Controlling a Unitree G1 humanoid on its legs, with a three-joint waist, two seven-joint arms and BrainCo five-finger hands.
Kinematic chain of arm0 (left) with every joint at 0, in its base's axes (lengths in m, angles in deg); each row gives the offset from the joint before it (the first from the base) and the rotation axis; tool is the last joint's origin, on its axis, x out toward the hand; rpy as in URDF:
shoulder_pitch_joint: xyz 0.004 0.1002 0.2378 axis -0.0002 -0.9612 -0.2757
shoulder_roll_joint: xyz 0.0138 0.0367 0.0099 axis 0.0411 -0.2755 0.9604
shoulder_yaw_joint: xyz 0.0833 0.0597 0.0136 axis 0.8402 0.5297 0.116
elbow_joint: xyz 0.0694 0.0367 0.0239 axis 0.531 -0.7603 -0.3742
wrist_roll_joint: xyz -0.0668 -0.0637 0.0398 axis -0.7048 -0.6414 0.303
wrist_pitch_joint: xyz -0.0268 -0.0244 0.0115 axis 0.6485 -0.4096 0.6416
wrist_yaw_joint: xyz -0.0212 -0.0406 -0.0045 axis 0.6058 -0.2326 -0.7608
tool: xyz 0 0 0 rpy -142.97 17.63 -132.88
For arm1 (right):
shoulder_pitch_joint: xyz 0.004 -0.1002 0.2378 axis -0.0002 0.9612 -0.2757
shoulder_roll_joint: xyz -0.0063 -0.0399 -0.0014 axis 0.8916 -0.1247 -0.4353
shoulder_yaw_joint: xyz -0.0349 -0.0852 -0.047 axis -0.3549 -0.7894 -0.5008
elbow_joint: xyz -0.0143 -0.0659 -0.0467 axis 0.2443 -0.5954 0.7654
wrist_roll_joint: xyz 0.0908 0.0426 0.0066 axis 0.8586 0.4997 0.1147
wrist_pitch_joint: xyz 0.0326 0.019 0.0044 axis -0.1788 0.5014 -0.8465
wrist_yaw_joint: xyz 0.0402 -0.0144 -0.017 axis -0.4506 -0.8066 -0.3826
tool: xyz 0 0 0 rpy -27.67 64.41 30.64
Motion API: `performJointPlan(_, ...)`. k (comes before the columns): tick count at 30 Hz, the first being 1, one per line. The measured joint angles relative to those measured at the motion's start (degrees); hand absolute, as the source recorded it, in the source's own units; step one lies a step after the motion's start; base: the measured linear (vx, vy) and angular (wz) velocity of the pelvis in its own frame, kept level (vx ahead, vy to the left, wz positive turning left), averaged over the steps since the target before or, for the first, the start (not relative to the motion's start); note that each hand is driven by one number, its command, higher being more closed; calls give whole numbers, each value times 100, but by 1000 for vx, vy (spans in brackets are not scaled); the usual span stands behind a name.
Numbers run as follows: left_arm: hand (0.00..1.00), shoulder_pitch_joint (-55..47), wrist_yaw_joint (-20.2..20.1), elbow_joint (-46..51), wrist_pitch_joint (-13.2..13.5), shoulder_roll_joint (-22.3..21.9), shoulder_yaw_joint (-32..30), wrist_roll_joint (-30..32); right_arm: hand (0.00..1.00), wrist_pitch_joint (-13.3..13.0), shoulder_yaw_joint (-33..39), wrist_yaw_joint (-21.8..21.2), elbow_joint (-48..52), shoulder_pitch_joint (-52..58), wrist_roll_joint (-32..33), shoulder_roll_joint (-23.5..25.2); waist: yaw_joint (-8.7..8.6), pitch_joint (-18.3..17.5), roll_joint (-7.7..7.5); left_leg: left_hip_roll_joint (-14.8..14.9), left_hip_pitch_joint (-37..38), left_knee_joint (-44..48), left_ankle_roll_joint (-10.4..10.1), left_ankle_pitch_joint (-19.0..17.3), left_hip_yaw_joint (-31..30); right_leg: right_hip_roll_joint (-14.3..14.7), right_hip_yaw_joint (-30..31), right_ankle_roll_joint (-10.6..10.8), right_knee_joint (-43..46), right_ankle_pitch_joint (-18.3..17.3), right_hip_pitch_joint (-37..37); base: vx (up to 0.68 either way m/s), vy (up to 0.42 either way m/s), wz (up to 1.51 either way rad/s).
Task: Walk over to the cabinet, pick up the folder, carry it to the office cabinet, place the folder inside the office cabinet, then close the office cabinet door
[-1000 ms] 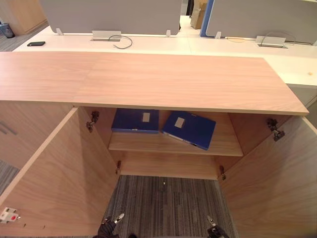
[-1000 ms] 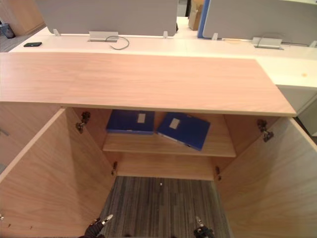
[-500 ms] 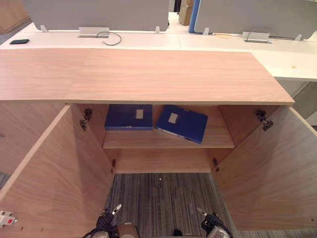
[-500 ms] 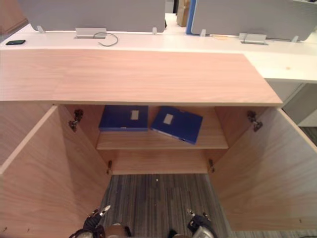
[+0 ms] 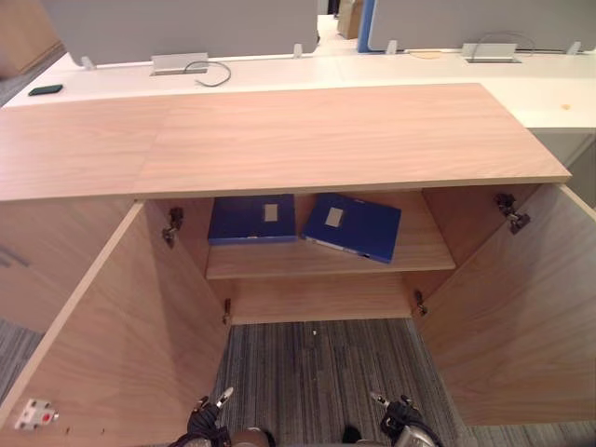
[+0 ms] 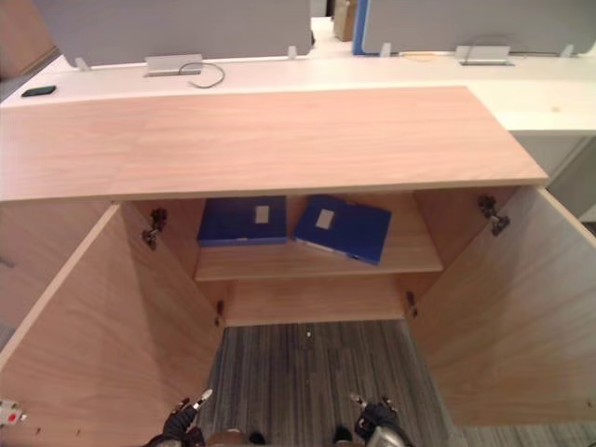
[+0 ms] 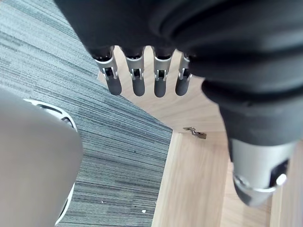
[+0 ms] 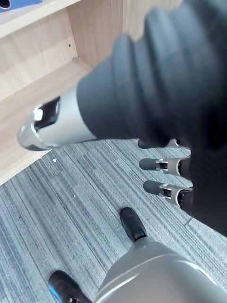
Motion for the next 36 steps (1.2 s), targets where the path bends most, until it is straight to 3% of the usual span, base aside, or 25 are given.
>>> performJointPlan(6, 0, 33, -2, -45, 18, -31, 38, 37, 0, 73, -5, -46, -4, -19, -356, -42, 12, -28, 55, -162, 148, -318, 58, 62, 37, -118, 13, -19, 239, -6, -123, 90, 59, -8)
performJointPlan(9, 0, 77, -8, -82, 21, -28, 183, 23, 0, 121, -98, -42, 38, -186, -458, -114, 47, 115, 134, -126, 499, -469, 145, 73, 113, -225, -85, -114, 2043, -225, -843, 31, 118, -23)
performJointPlan(10, 0, 72, -10, -84, 22, -14, 246, 24, 0, 122, -245, -41, 80, -198, -468, -153, 13, 144, 144, -136, 655, -518, 195, 56, 146, -381, -260, -159, 2694, -275, -1092, 0, 90, 10)
performJointPlan(12, 0, 38, -10, -84, 29, 2, 295, 12, 0, 120, -405, -40, 203, -164, -502, -150, -12, 136, 131, -173, 790, -571, 233, 29, 113, -669, -613, -253, 3117, -333, -1183, -24, 83, 20)
performJointPlan(16, 0, 53, -9, -79, 36, 24, 347, 4, 0, 127, -387, -37, 184, -181, -491, -98, -14, 145, 76, -98, 814, -583, 163, 45, -21, -813, -691, -207, 2164, -287, -1114, 53, -62, 14)
performJointPlan(18, 0, 58, -9, -76, 37, 96, 295, 25, 0, 134, -384, -36, 132, -150, -463, -54, -21, 148, -73, -162, 810, -583, 40, 27, -58, -806, -702, -96, 1558, 347, -941, 128, -204, 4)
performJointPlan(20, 0, 83, 2, -103, 31, 40, 97, 66, 0, 171, -371, -37, 124, -112, -433, -57, -20, 131, -87, -75, 795, -664, -145, 69, -84, -713, -896, 162, 1023, 90, -692, 162, -263, -3)
performJointPlan(25, 0, 87, 17, -197, 21, -41, -216, 70, 0, 186, -314, -40, 121, -8, -430, -83, -44, 26, -58, 269, 818, -1073, -450, 309, -289, -278, -1227, 57, 630, 39, -512, 85, -229, 15)
performJointPlan(30, 0, 76, 18, -224, 22, 46, 49, 71, 0, 175, -116, -42, -104, -22, -434, -177, -60, -24, -56, 301, 801, -1246, -485, 398, -475, -143, -1404, 24, 265, 125, -324, 57, -60, 20)
performJointPlan(36, 0, 92, 16, -247, 22, 298, 636, 80, 0, 157, -176, -42, -317, -74, -434, -184, -87, -70, -179, 207, 791, -1285, -474, 404, -591, -138, -1466, 31, -232, 331, -82, 55, 20, 6)
